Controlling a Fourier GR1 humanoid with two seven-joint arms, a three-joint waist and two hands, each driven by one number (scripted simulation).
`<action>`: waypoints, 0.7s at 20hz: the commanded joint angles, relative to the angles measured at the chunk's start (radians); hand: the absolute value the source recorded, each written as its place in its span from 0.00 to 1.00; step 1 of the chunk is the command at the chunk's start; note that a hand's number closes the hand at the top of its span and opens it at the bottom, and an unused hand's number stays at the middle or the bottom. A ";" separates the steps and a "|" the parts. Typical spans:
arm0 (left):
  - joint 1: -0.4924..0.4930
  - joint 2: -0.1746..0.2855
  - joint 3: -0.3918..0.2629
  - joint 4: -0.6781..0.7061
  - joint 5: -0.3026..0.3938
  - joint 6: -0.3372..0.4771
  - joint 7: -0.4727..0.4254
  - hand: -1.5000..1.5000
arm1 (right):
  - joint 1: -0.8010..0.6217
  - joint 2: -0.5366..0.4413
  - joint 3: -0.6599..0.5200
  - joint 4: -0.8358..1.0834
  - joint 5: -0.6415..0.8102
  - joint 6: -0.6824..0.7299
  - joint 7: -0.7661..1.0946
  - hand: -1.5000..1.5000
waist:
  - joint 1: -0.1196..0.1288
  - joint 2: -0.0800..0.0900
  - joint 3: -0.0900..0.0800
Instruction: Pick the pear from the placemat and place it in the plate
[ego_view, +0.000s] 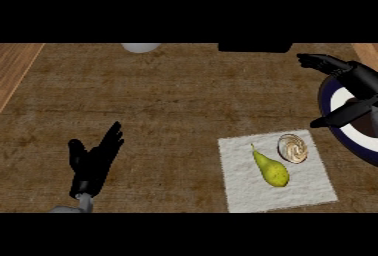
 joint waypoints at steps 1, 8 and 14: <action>0.016 0.018 0.016 0.005 0.014 -0.028 -0.016 0.50 | -0.040 -0.081 0.128 -0.016 0.143 0.098 -0.009 0.00 | 0.002 -0.002 -0.002; 0.006 0.024 0.050 0.005 0.021 -0.035 0.008 0.50 | -0.046 -0.079 0.223 -0.166 0.257 0.136 0.070 0.00 | -0.026 -0.008 -0.001; 0.009 -0.010 0.038 -0.021 -0.006 -0.011 0.046 0.50 | 0.053 -0.038 0.240 -0.348 0.311 0.167 0.207 0.00 | -0.032 -0.010 -0.001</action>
